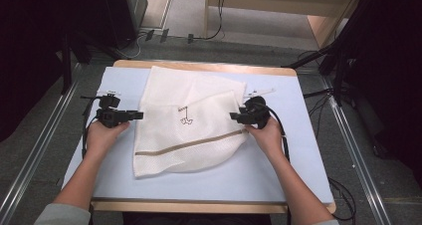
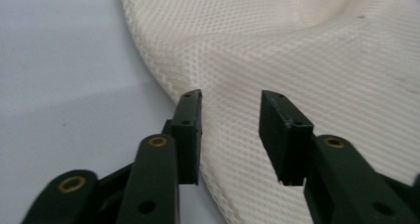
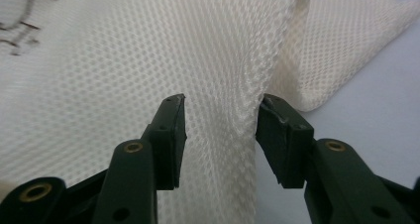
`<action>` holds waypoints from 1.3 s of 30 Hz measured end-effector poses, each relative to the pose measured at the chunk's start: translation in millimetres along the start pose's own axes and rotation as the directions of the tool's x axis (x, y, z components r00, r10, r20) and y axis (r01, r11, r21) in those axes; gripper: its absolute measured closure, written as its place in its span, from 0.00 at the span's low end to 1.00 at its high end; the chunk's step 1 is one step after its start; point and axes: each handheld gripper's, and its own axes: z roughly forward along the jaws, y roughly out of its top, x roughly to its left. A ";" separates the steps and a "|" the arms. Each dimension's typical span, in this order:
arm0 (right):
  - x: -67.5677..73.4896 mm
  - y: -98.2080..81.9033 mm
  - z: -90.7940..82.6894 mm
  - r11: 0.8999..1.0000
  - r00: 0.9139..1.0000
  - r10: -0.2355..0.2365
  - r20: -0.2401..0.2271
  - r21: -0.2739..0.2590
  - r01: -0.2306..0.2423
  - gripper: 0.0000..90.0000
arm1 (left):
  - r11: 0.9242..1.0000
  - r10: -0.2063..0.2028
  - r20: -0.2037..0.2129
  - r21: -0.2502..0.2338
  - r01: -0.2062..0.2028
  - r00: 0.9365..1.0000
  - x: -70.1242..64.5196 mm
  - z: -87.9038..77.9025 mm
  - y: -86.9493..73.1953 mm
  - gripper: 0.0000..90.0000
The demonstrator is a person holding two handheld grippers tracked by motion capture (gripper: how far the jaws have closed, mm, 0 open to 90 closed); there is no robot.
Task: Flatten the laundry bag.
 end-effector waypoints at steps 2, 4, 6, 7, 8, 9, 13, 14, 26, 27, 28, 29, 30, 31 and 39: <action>1.0 -1.6 -8.4 1.000 1.000 0.000 -0.005 -0.021 0.000 0.59 | 1.000 -0.002 -0.004 -0.006 0.002 1.000 -3.9 -6.7 -3.3 0.64; 4.6 -13.3 -30.9 0.999 1.000 0.005 -0.013 -0.046 -0.005 0.59 | 1.000 0.010 0.007 0.002 -0.010 1.000 -10.9 -15.7 -15.5 0.59; 6.5 -24.7 -41.1 0.999 1.000 0.004 -0.016 -0.046 -0.004 0.59 | 1.000 0.011 0.010 0.014 -0.011 1.000 -12.9 -17.4 -20.4 0.58; 6.5 -24.7 -41.1 0.999 1.000 0.004 -0.016 -0.046 -0.004 0.59 | 1.000 0.008 0.017 0.022 -0.009 1.000 -14.7 -18.3 -25.4 0.58; 9.5 -37.0 -48.7 0.999 1.000 -0.003 -0.017 -0.041 0.003 0.59 | 0.999 0.009 0.021 0.050 -0.010 1.000 -17.4 -20.0 -34.6 0.56; 11.2 -42.7 -51.9 0.999 1.000 -0.005 -0.018 -0.033 0.004 0.60 | 0.998 0.008 0.019 0.055 -0.009 1.000 -19.2 -21.0 -38.8 0.56; 18.0 -60.8 -62.9 1.000 1.000 -0.004 -0.031 -0.024 0.003 0.71 | 0.997 0.015 0.015 0.075 -0.016 1.000 -23.8 -21.4 -50.9 0.55; 19.6 -63.3 -64.3 1.000 0.999 -0.002 -0.046 -0.021 0.001 0.75 | 0.997 0.007 0.017 0.083 -0.009 1.000 -24.6 -19.9 -52.8 0.55; 40.9 -61.6 -30.4 0.996 0.994 -0.049 -0.099 0.063 0.055 0.94 | 0.990 0.008 -0.009 0.139 -0.007 1.000 -28.4 -0.5 -54.0 0.59; 40.7 -58.9 -25.1 0.996 0.994 -0.052 -0.094 0.061 0.058 0.94 | 0.991 0.002 -0.009 0.137 0.000 1.000 -28.2 -0.1 -53.6 0.61; 40.5 -57.0 -20.6 0.996 0.994 -0.059 -0.092 0.059 0.065 0.93 | 0.990 0.006 -0.009 0.142 -0.004 1.000 -27.8 0.0 -53.2 0.63; 40.7 -55.0 -16.3 0.996 0.994 -0.064 -0.085 0.060 0.069 0.91 | 0.990 0.007 -0.009 0.144 -0.005 1.000 -27.1 0.3 -52.7 0.65; 40.9 -53.1 -11.3 0.995 0.994 -0.075 -0.079 0.058 0.080 0.91 | 0.989 0.004 -0.011 0.146 -0.003 1.000 -26.9 0.6 -52.2 0.67; 41.4 -51.6 -8.0 0.995 0.994 -0.081 -0.074 0.057 0.086 0.90 | 0.989 0.006 -0.014 0.145 -0.004 1.000 -27.3 1.1 -52.1 0.68; 33.2 -55.8 -22.4 0.998 0.998 -0.056 -0.037 0.038 0.057 0.74 | 0.987 0.026 -0.018 0.157 -0.023 1.000 -29.5 2.9 -52.8 0.83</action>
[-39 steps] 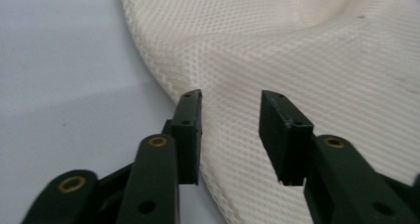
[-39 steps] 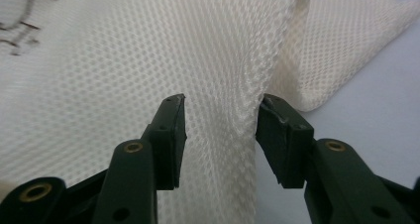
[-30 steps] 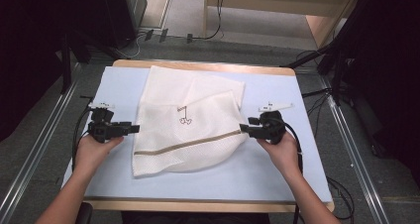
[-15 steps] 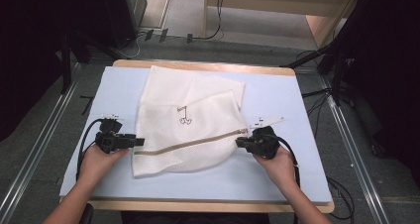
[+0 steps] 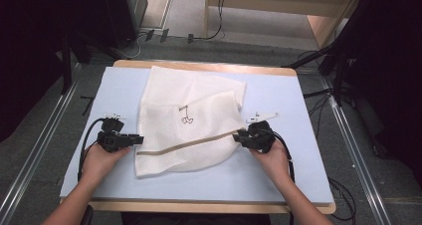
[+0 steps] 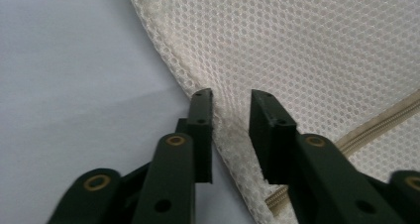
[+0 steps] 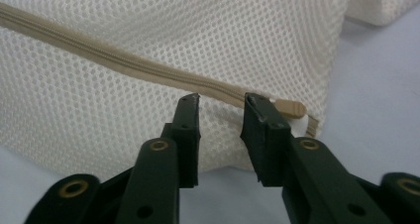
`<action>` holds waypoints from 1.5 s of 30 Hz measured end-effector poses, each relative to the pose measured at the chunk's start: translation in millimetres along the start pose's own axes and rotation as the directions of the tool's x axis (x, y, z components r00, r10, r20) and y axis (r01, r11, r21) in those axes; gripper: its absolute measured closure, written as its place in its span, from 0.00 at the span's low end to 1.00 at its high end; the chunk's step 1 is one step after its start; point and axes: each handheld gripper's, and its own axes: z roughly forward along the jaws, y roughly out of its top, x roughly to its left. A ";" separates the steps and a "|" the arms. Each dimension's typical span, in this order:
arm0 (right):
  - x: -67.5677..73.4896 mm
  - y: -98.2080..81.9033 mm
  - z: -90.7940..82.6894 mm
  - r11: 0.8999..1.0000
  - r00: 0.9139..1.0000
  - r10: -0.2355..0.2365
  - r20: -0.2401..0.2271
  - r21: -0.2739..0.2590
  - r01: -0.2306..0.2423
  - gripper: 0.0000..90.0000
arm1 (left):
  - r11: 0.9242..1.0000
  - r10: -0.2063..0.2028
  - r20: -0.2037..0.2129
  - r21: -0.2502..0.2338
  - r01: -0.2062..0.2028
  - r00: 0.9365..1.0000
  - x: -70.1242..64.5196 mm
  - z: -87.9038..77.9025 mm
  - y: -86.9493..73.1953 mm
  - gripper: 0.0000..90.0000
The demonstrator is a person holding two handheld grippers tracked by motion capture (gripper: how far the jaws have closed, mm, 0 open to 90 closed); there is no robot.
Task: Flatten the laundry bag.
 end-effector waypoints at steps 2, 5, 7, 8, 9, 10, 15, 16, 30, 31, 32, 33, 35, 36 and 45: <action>-0.4 -5.3 -4.8 1.000 1.000 0.005 0.001 0.005 -0.005 0.66 | 1.000 0.003 0.008 0.006 -0.004 1.000 -2.1 1.8 0.2 0.88; 0.2 -10.9 -5.1 0.999 1.000 0.023 0.012 0.024 -0.024 0.60 | 1.000 0.023 0.012 0.021 -0.023 1.000 -5.0 3.6 1.4 0.94; 3.1 -10.7 -8.5 0.999 0.998 0.027 0.049 0.021 -0.028 0.59 | 0.999 0.034 0.004 0.027 -0.034 0.999 -7.3 3.4 1.5 0.97; 4.3 -11.6 -10.4 0.999 0.998 0.028 0.057 0.024 -0.029 0.59 | 0.999 0.043 0.006 0.033 -0.043 0.999 -7.6 3.0 1.7 0.97; 5.3 -13.6 -10.9 0.999 0.998 0.029 0.053 0.027 -0.030 0.59 | 0.999 0.043 0.010 0.033 -0.043 0.999 -7.4 3.2 1.9 0.98; 5.9 -15.5 -10.1 0.999 0.999 0.030 0.045 0.035 -0.031 0.59 | 0.999 0.033 0.020 0.035 -0.034 0.999 -6.2 3.4 2.4 0.98; 5.5 -11.7 8.2 0.998 0.998 0.030 0.047 0.059 -0.032 0.71 | 0.999 0.013 0.047 0.032 -0.014 0.999 -1.9 4.7 4.3 0.99; 4.9 -9.3 13.2 0.998 0.999 0.017 0.039 0.059 -0.019 0.77 | 0.999 0.019 0.047 0.033 -0.020 0.999 -1.9 4.6 5.1 0.99; 11.7 22.4 -39.0 0.998 0.996 0.060 -0.070 0.022 -0.059 0.97 | 0.990 0.000 0.117 -0.140 0.016 0.993 -0.1 -32.7 20.1 0.99; 14.8 23.8 -45.5 0.998 0.995 0.058 -0.081 0.020 -0.057 0.97 | 0.990 0.001 0.125 -0.140 0.016 0.992 -0.7 -35.2 20.1 0.99; 17.5 24.6 -51.2 0.998 0.994 0.058 -0.092 0.026 -0.056 0.97 | 0.991 0.007 0.130 -0.136 0.011 0.992 -0.6 -36.5 19.3 0.99; 20.0 24.1 -55.3 0.997 0.992 0.064 -0.106 0.039 -0.060 0.96 | 0.992 0.005 0.132 -0.126 0.011 0.991 -0.5 -36.2 17.6 0.99; 23.8 18.3 -58.0 0.996 0.991 0.067 -0.115 0.074 -0.058 0.96 | 0.995 0.001 0.133 -0.099 0.012 0.991 1.8 -33.1 12.7 0.99; 25.0 12.9 -56.4 0.995 0.990 0.068 -0.119 0.087 -0.058 0.96 | 0.997 -0.002 0.129 -0.083 0.013 0.992 3.3 -31.4 10.7 0.99; 15.2 -7.3 -51.2 1.000 0.998 0.002 -0.065 -0.017 -0.003 0.74 | 0.992 -0.001 0.102 -0.127 0.014 0.995 12.0 -28.7 12.6 0.79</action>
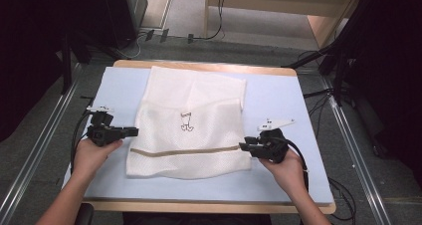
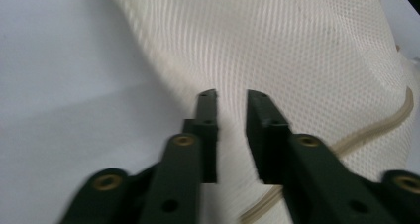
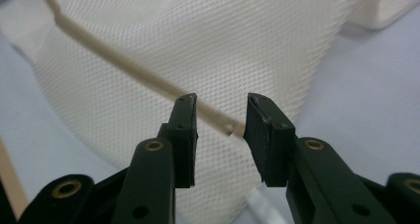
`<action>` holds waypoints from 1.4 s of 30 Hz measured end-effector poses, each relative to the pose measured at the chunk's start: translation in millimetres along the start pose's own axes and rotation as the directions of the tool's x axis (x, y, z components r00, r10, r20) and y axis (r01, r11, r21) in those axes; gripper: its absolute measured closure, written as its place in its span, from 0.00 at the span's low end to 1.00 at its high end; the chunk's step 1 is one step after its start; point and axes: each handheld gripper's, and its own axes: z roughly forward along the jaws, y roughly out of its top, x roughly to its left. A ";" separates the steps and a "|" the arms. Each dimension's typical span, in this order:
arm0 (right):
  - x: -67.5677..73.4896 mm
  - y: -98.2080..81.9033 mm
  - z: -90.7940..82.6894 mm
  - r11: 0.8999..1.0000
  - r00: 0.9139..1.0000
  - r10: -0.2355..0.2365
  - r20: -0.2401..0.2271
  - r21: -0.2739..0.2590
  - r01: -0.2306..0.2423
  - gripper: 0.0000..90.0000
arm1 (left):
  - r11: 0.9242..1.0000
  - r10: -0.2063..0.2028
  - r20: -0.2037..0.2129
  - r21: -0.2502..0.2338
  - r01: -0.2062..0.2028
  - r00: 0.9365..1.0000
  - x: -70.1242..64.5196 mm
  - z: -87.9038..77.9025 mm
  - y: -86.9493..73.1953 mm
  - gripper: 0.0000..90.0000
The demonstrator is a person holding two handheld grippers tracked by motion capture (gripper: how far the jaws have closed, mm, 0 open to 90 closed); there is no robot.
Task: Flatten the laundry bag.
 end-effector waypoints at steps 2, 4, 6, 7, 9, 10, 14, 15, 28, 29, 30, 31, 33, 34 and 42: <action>-7.6 3.3 3.0 1.000 1.000 0.013 0.022 -0.026 -0.013 0.71 | 1.000 0.002 -0.002 -0.026 -0.002 1.000 0.5 0.8 3.8 0.71; -16.5 6.8 10.9 0.999 0.999 0.025 0.036 -0.032 -0.024 0.66 | 0.999 0.021 -0.027 -0.027 -0.022 0.999 1.5 3.7 9.8 0.63; -25.4 10.8 20.8 0.999 0.998 0.033 0.057 -0.038 -0.031 0.63 | 0.999 0.028 -0.050 -0.031 -0.029 0.998 4.8 8.3 15.8 0.58; -30.6 13.1 26.5 0.999 0.997 0.031 0.069 -0.040 -0.028 0.61 | 0.999 0.024 -0.060 -0.028 -0.026 0.998 7.6 11.6 18.5 0.56; -40.3 18.0 38.4 0.998 0.996 0.059 0.067 -0.041 -0.056 0.58 | 0.999 0.020 -0.075 -0.024 -0.022 0.997 13.4 17.6 23.1 0.55; -44.5 20.1 44.5 0.997 0.995 0.061 0.076 -0.043 -0.058 0.57 | 1.000 0.013 -0.082 -0.020 -0.014 0.997 15.8 20.6 25.2 0.54; -57.1 26.3 67.3 0.996 0.992 0.091 0.090 -0.023 -0.089 0.53 | 1.000 -0.004 -0.098 -0.006 0.003 0.995 24.8 33.7 29.8 0.52; -59.2 26.9 71.9 0.995 0.991 0.102 0.084 -0.021 -0.101 0.53 | 1.000 -0.016 -0.105 0.000 0.016 0.994 26.4 37.2 29.9 0.52; -56.8 24.5 82.8 0.987 0.991 0.129 0.045 0.088 -0.133 0.97 | 0.996 -0.013 -0.100 0.083 0.021 0.995 26.0 50.0 24.7 0.90; -57.0 24.4 80.7 0.986 0.991 0.129 0.043 0.098 -0.133 0.97 | 0.996 -0.010 -0.093 0.091 0.019 0.996 25.7 49.8 24.5 0.92; -56.9 24.0 77.7 0.985 0.990 0.134 0.036 0.102 -0.137 0.97 | 0.995 -0.017 -0.083 0.097 0.025 0.996 25.5 49.7 24.3 0.94; -56.1 23.5 73.2 0.984 0.990 0.139 0.034 0.105 -0.141 0.97 | 0.994 -0.023 -0.078 0.104 0.031 0.997 25.0 49.4 24.1 0.95; -54.0 19.9 63.1 0.987 0.991 0.126 0.036 0.092 -0.129 0.97 | 0.994 -0.019 -0.072 0.106 0.027 0.997 23.4 48.9 22.7 0.96; -53.4 16.6 58.2 0.988 0.992 0.123 0.039 0.085 -0.126 0.97 | 0.994 -0.017 -0.066 0.105 0.024 0.998 22.5 48.5 21.9 0.97; -49.4 -11.3 38.2 0.989 0.993 0.101 0.065 0.099 -0.107 0.95 | 0.993 0.012 -0.030 0.115 -0.008 0.999 3.6 46.4 14.9 0.97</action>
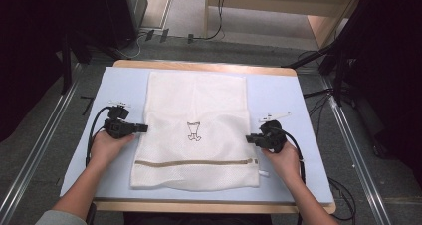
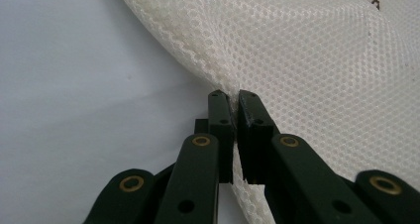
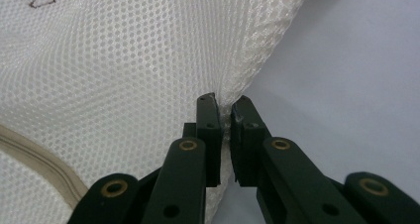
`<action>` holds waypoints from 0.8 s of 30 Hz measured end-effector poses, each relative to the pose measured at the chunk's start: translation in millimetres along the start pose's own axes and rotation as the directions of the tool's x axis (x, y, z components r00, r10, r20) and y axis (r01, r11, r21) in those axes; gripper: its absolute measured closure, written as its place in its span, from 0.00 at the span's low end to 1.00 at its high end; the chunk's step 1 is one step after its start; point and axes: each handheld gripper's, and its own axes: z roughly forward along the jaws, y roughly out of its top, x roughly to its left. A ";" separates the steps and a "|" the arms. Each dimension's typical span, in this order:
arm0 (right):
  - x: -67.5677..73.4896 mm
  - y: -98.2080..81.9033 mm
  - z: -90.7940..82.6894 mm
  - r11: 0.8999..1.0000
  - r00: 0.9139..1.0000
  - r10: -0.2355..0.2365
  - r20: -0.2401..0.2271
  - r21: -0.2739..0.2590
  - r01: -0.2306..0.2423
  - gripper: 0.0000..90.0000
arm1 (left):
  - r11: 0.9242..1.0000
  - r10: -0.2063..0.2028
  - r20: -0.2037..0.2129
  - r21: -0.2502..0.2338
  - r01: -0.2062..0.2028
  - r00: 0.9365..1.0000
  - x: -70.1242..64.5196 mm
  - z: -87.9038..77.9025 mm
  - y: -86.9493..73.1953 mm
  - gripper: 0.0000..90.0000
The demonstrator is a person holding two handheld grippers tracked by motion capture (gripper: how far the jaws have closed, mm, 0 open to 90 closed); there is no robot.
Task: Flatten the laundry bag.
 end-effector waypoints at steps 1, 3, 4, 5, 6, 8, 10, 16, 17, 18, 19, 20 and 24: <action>-0.5 -3.4 -2.0 1.000 1.000 -0.011 0.007 0.005 0.011 0.95 | 1.000 0.002 0.010 0.004 -0.002 1.000 -2.1 -0.3 -1.2 0.96; -2.2 -10.4 -5.5 1.000 1.000 -0.011 0.022 0.025 0.010 0.95 | 1.000 -0.001 0.024 0.020 0.000 1.000 -6.0 0.7 -5.2 0.95; -2.6 -14.0 -6.6 0.999 1.000 -0.005 0.024 0.040 0.004 0.94 | 1.000 -0.003 0.030 0.031 0.002 1.000 -7.8 1.4 -7.4 0.94; -3.2 -17.2 -7.1 0.999 1.000 -0.007 0.023 0.047 0.006 0.92 | 0.999 0.004 0.027 0.038 -0.005 1.000 -8.8 0.3 -8.7 0.92; -3.9 -19.2 -8.3 0.999 1.000 -0.008 0.014 0.041 0.008 0.88 | 1.000 0.010 0.016 0.026 -0.010 1.000 -9.9 -1.5 -8.9 0.87; -4.8 -18.2 -11.8 1.000 0.999 0.007 0.032 0.012 -0.008 0.74 | 0.999 0.019 0.005 -0.029 -0.019 1.000 -9.6 -7.7 -6.8 0.74; -7.0 -12.7 -15.5 0.998 0.998 0.007 0.057 -0.057 -0.004 0.67 | 0.997 0.019 -0.028 -0.072 -0.021 0.999 -9.2 -9.8 -2.4 0.65; -19.1 18.9 -1.4 0.985 0.995 0.067 0.074 -0.162 -0.054 0.55 | 0.999 -0.014 -0.076 -0.049 0.010 0.997 2.7 8.7 13.0 0.57; -20.0 23.3 3.6 0.986 0.994 0.071 0.080 -0.156 -0.058 0.55 | 0.998 -0.027 -0.075 -0.054 0.023 0.997 5.3 10.9 14.2 0.57; -21.0 26.3 9.0 0.986 0.994 0.074 0.081 -0.155 -0.061 0.58 | 0.998 -0.039 -0.065 -0.057 0.035 0.997 7.4 11.7 15.2 0.58; -21.8 28.9 13.8 0.988 0.993 0.083 0.085 -0.139 -0.071 0.62 | 0.997 -0.045 -0.057 -0.064 0.041 0.997 8.8 12.7 16.2 0.62; -22.3 30.5 18.8 0.989 0.992 0.090 0.085 -0.123 -0.079 0.69 | 0.997 -0.048 -0.053 -0.063 0.044 0.997 9.5 13.8 17.0 0.65; -24.5 30.0 30.2 0.996 0.991 0.075 0.113 -0.049 -0.070 0.87 | 0.998 -0.042 -0.029 -0.039 0.041 0.999 8.8 19.4 19.8 0.85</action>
